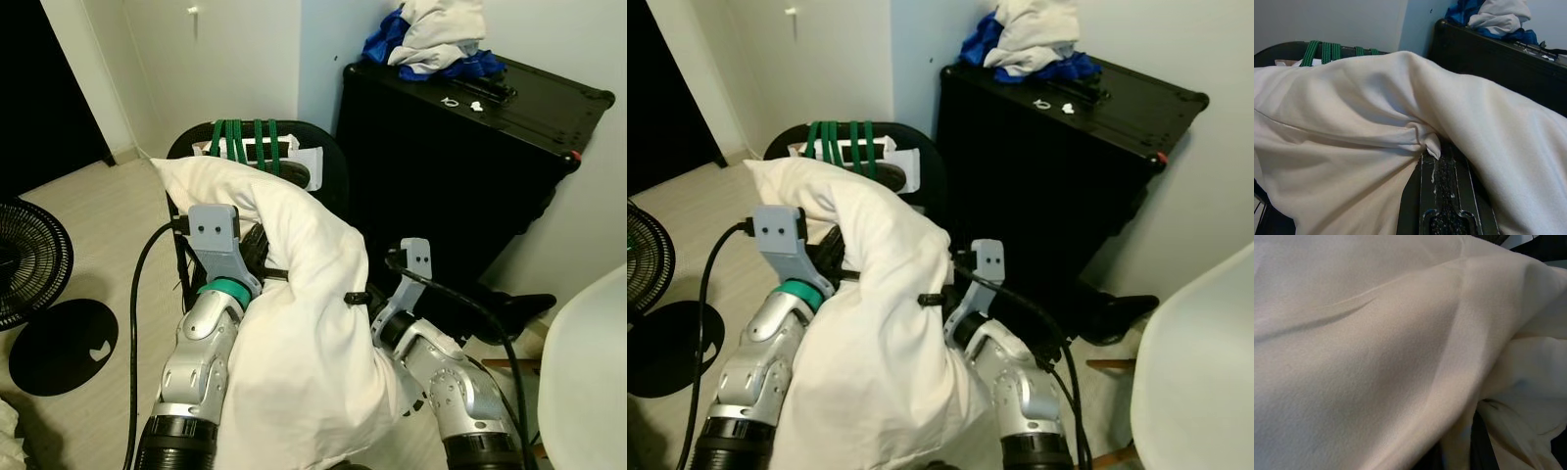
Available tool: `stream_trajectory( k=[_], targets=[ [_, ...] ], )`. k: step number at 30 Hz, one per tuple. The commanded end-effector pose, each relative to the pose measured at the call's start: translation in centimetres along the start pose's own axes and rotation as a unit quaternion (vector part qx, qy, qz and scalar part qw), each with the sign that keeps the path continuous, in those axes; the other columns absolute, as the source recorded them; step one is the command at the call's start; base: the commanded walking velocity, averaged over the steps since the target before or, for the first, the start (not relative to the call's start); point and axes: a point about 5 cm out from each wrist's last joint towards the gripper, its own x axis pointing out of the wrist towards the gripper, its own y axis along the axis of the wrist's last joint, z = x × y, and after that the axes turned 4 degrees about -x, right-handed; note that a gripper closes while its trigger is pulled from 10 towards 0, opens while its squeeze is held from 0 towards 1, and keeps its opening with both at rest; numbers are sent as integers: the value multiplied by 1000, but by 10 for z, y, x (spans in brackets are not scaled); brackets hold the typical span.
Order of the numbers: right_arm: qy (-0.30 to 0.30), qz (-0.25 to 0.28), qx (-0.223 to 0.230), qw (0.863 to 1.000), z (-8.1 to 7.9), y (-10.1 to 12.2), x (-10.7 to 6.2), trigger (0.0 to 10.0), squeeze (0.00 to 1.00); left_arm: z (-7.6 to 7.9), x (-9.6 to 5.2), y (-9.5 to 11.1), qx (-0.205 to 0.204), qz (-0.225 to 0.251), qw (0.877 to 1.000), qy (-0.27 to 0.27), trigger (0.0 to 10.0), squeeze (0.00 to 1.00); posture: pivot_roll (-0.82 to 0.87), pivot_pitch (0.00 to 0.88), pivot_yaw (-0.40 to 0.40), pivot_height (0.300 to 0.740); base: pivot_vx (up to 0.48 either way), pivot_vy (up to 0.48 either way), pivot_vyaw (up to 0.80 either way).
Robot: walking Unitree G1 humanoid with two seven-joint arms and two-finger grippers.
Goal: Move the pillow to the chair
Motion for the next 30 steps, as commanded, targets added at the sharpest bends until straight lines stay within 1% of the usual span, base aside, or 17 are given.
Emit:
stream_trajectory(
  k=[1, 5, 6, 16, 25, 29, 30],
  targets=[
    [39, 18, -7, 999, -18, 6, 8, 10000, 0, 12, 5, -2, -3, -2, 1000, -23, 10000, 0, -2, 0, 45, 735, 0, 0, 0],
    [38, 18, -6, 999, -17, 6, 8, 10000, 0, 12, 5, -2, -4, -2, 1000, -21, 10000, 0, -3, 0, 44, 730, 0, 0, 0],
    [38, 18, -6, 999, -16, 7, 8, 10000, 0, 12, 5, -3, -5, -3, 1000, -19, 10000, 0, -3, 0, 43, 720, 0, 0, 0],
    [37, 14, -6, 999, -16, 6, 8, 10000, 0, 11, 3, -6, 1, -7, 1000, -11, 10000, 0, 0, 5, 34, 695, 0, 0, 0],
    [39, 13, -6, 999, -15, 7, 8, 10000, 0, 10, 2, -7, 3, -9, 1000, -7, 10000, 0, -1, 7, 35, 650, 0, 0, 0],
    [39, 13, -5, 999, -15, 7, 8, 10000, 0, 10, 3, -7, 3, -9, 1000, -7, 10000, 0, -2, 7, 36, 640, 0, 0, 0],
    [39, 14, -5, 999, -16, 6, 7, 10000, 0, 10, 3, -7, 4, -10, 1000, -8, 10000, 0, -4, 9, 40, 630, 0, 0, 0]
  ],
)
